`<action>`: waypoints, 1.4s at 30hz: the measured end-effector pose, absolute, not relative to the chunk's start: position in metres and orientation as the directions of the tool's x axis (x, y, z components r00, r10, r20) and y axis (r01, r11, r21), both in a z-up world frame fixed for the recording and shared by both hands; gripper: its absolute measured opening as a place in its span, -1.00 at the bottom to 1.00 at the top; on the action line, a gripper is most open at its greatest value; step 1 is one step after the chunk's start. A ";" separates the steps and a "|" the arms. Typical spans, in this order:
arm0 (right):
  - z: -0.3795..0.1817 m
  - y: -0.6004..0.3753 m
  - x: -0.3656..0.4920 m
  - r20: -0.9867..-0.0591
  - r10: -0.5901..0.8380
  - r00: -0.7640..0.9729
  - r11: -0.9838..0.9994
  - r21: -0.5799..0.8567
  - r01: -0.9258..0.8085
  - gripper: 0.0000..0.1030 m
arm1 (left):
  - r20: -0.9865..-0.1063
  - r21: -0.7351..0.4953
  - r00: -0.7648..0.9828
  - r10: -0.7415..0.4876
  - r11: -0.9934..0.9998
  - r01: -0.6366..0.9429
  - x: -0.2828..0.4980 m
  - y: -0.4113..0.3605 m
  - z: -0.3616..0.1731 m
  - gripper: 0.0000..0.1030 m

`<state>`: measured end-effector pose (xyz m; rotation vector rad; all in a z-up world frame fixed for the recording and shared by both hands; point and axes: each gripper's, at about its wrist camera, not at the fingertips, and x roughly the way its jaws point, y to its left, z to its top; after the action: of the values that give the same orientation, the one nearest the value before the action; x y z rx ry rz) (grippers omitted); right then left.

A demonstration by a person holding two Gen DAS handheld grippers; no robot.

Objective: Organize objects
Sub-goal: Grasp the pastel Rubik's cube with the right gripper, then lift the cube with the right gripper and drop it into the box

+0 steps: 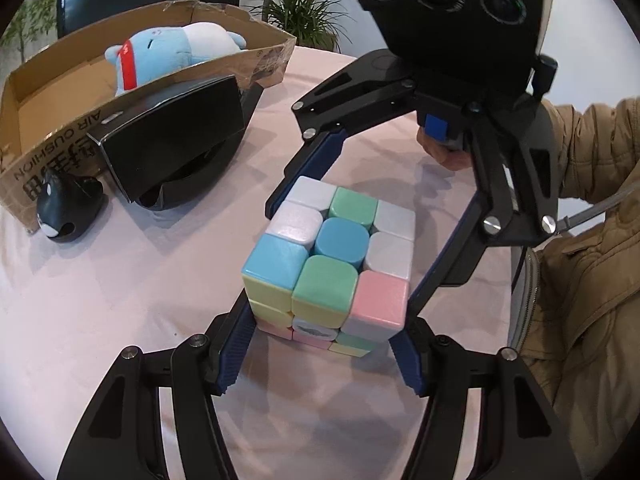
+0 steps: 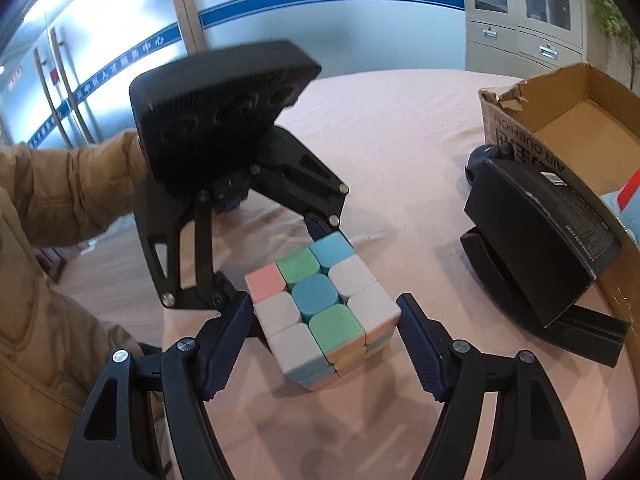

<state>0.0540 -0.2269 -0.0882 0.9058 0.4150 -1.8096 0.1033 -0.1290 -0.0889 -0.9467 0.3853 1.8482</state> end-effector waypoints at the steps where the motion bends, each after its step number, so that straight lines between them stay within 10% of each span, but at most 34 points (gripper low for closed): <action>1: -0.088 -0.227 0.052 -0.744 -0.641 -0.192 -0.414 0.125 0.902 0.39 | -0.751 -0.142 -0.211 0.626 -0.465 -0.874 0.104 -0.128 -0.088 0.18; 36: 0.042 -0.216 -0.002 -0.655 -0.651 -0.383 -0.463 -0.058 0.885 0.32 | -0.665 0.087 -0.397 0.633 -0.463 -0.882 0.027 -0.150 0.029 0.13; 42: 0.067 -0.196 -0.084 -0.589 -0.566 -0.577 -0.676 -0.070 0.734 0.39 | -0.607 0.070 -0.599 0.521 -0.717 -0.694 -0.070 -0.157 0.041 0.63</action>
<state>-0.0836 -0.1964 0.0667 0.6942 0.3981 -2.2417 -0.0700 -0.1573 0.0413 -0.7413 0.3927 2.2887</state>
